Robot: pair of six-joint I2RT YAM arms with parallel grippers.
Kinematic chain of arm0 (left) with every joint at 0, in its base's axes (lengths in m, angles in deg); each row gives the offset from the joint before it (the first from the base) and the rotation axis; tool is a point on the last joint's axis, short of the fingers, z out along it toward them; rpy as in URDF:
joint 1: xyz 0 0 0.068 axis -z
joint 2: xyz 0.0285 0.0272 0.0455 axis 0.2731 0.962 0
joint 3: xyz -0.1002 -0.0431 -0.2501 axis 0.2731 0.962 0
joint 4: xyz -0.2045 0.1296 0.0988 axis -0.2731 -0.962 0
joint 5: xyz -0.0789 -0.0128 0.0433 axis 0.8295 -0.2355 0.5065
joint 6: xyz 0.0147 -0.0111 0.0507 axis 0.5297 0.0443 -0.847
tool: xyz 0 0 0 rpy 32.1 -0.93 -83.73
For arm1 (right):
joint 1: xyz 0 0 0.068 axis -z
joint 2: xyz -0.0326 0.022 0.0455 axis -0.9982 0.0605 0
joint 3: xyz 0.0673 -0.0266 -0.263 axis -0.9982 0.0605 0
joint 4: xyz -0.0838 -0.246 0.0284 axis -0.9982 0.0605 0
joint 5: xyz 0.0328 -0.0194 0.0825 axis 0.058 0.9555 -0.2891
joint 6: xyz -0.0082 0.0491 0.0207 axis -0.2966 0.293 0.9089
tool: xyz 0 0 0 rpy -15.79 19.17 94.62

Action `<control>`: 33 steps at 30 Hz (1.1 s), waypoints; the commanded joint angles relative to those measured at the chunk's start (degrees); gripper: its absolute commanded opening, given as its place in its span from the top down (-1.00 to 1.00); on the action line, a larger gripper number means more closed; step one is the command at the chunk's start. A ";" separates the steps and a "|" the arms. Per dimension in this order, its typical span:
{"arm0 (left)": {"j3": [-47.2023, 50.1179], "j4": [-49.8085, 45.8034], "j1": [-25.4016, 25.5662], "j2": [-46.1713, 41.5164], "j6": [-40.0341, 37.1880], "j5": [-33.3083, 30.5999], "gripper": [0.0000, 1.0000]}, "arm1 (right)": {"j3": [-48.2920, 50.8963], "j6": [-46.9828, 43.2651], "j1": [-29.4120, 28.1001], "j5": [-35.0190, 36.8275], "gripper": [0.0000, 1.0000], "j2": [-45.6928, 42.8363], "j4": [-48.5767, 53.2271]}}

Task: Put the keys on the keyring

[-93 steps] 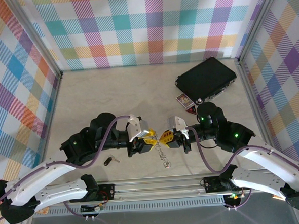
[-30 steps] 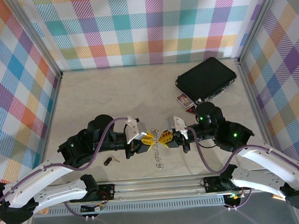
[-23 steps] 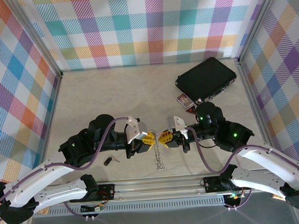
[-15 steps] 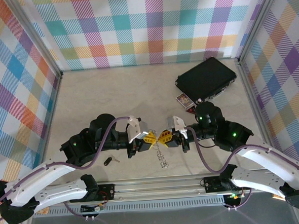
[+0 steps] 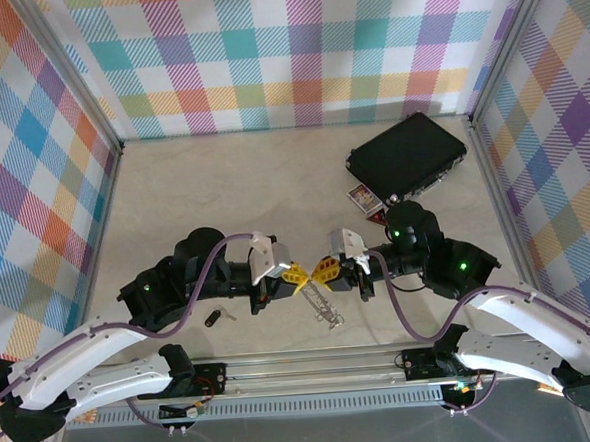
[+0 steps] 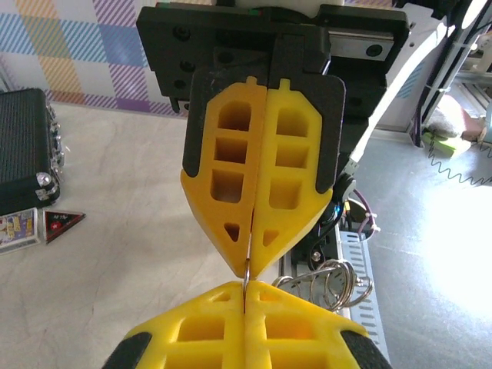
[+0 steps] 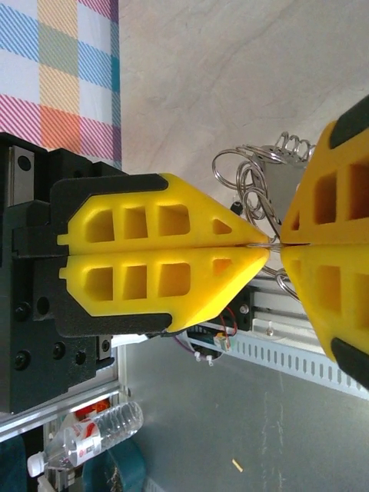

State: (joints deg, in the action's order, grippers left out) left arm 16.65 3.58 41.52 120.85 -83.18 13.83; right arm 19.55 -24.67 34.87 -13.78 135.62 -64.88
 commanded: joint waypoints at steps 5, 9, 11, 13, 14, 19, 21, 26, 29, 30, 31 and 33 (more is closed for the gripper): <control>0.32 5.14 0.73 -3.66 0.96 2.43 1.00 | 2.08 1.94 -0.44 -0.83 0.24 -5.32 -3.92; 0.14 5.46 0.71 -3.44 0.95 5.17 1.00 | 2.25 2.20 -0.42 -0.27 0.20 -5.25 -3.94; 0.14 5.73 0.73 -3.42 1.03 6.50 1.00 | 2.59 2.84 -0.43 -0.76 0.30 -5.32 -5.35; 0.14 5.90 0.73 -3.42 1.27 7.75 1.00 | 3.10 3.38 -0.42 -2.19 0.48 -5.58 -7.11; 0.14 6.03 0.73 -3.42 1.39 8.26 1.00 | 3.44 3.44 -0.38 -3.19 0.57 -5.59 -7.83; -0.04 6.57 0.73 -3.34 2.03 10.47 1.00 | 4.94 3.27 -0.40 -6.85 0.72 -5.65 -9.29; -0.02 6.66 0.71 -3.35 2.17 10.79 1.00 | 5.46 3.16 -0.40 -7.84 0.80 -5.85 -9.80; 0.35 6.61 0.73 -3.25 2.15 9.44 1.00 | 6.57 4.02 -0.37 -7.27 0.61 -7.29 -11.49; 0.49 6.28 0.73 -2.62 1.86 7.88 1.00 | 6.75 4.73 -0.38 -6.15 0.43 -7.25 -12.22; 0.48 6.17 0.73 -2.25 1.75 7.75 1.00 | 6.82 4.92 -0.41 -5.91 0.42 -7.09 -12.45; 0.57 6.22 0.78 -2.01 1.61 7.72 1.00 | 6.90 5.08 -0.40 -5.79 0.42 -6.92 -12.76; 0.88 6.51 0.67 -1.86 1.69 7.88 1.00 | 7.26 5.69 -0.39 -5.54 0.43 -6.69 -14.00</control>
State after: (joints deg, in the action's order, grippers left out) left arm 17.35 6.66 41.52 119.02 -81.74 21.63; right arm 26.13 -20.26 34.74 -19.14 129.04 -75.54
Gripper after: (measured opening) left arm 0.050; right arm 0.285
